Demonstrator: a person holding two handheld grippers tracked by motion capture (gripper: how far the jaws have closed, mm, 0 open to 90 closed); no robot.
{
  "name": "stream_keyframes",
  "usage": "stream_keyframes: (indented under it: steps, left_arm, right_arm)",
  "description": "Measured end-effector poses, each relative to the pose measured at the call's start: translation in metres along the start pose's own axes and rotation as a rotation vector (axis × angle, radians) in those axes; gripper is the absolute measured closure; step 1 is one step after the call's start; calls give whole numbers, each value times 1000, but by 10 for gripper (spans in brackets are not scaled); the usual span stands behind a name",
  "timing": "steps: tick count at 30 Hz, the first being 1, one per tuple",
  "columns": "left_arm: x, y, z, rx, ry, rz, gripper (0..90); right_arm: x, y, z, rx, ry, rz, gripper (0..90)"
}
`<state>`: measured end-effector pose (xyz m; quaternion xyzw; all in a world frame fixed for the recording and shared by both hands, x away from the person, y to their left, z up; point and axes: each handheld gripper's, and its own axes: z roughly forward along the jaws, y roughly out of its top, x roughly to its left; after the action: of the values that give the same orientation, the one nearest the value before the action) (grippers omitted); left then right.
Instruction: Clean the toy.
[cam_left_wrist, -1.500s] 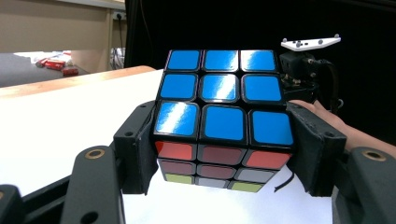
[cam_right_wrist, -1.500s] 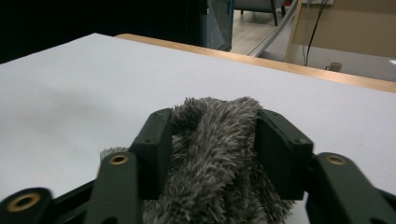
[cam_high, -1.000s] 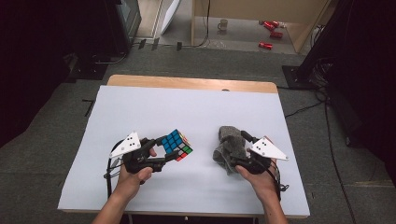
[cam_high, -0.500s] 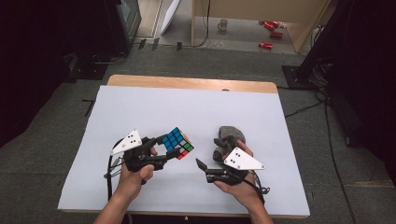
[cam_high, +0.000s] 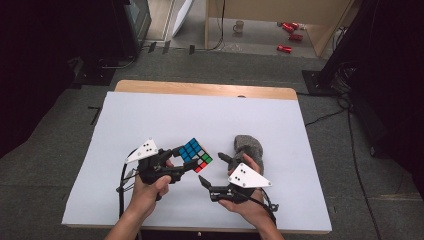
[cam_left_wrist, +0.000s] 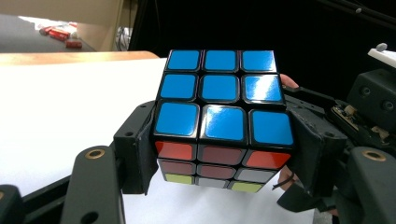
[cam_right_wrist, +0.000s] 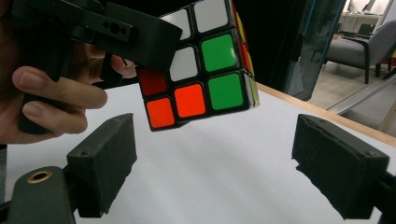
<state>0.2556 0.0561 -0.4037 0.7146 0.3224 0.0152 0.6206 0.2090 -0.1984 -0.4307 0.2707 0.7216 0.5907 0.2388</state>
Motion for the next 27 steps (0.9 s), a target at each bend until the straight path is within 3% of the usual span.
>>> stream_keyframes:
  steps: [10, 17, 27]
  left_arm:
    - [-5, -2, 5, 10, -23, -35, 342]
    - [-4, -4, 9, 18, -30, -114, 342]
    - [-5, -6, 12, 32, -26, -134, 342]
  right_arm:
    - [6, -4, 6, 14, -30, -18, 149]
    - [11, -5, 5, -8, -92, -62, 222]
    - [14, -8, 7, -14, -121, -90, 272]
